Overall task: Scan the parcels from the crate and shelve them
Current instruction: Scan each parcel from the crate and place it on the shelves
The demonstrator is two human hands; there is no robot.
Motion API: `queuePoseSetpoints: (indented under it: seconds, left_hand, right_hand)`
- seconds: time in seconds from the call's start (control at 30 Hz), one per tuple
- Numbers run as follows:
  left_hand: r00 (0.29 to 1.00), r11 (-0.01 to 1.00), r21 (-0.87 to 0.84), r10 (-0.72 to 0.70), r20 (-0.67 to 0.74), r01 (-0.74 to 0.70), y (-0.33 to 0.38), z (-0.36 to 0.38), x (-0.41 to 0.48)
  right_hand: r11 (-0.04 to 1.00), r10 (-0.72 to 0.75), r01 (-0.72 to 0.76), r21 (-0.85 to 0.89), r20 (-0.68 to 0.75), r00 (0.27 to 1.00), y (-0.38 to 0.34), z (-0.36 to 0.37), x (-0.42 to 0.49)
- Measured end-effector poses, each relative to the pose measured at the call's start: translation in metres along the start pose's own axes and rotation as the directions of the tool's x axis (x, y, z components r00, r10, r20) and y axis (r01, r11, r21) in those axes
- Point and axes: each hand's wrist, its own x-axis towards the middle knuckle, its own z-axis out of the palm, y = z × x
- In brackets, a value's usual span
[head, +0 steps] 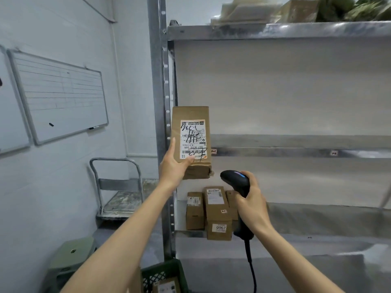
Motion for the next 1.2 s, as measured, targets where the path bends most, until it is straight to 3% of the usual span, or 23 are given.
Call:
queuePoseSetpoints:
  seconds: [0.17, 0.57, 0.9, 1.07, 1.2]
  left_hand:
    - [0.999, 0.999, -0.041, -0.013, 0.05, 0.015, -0.008, 0.002, 0.021]
    - [0.999, 0.998, 0.017, 0.053, 0.01, -0.054, 0.001, 0.012, 0.043]
    - [0.991, 0.978, 0.189, 0.065, 0.115, -0.086, -0.003, 0.002, 0.05]
    - [0.979, 0.845, 0.514, 0.197, -0.045, -0.146, 0.001, 0.009, 0.05]
    - [0.951, 0.787, 0.597, 0.283, -0.127, -0.155, 0.006, 0.022, 0.053]
  right_hand:
    - [0.999, 0.013, -0.013, -0.036, 0.0, 1.0, 0.003, 0.014, 0.012]
    - [0.999, -0.002, 0.003, -0.047, 0.017, 1.0, 0.01, 0.012, 0.041]
    - [0.999, -0.012, 0.012, -0.037, 0.012, 1.0, 0.012, 0.011, 0.046]
    - [0.999, -0.026, 0.027, -0.043, 0.024, 0.999, 0.015, 0.014, 0.047]
    - [0.999, -0.026, 0.028, -0.041, 0.035, 0.999, 0.02, 0.014, 0.049]
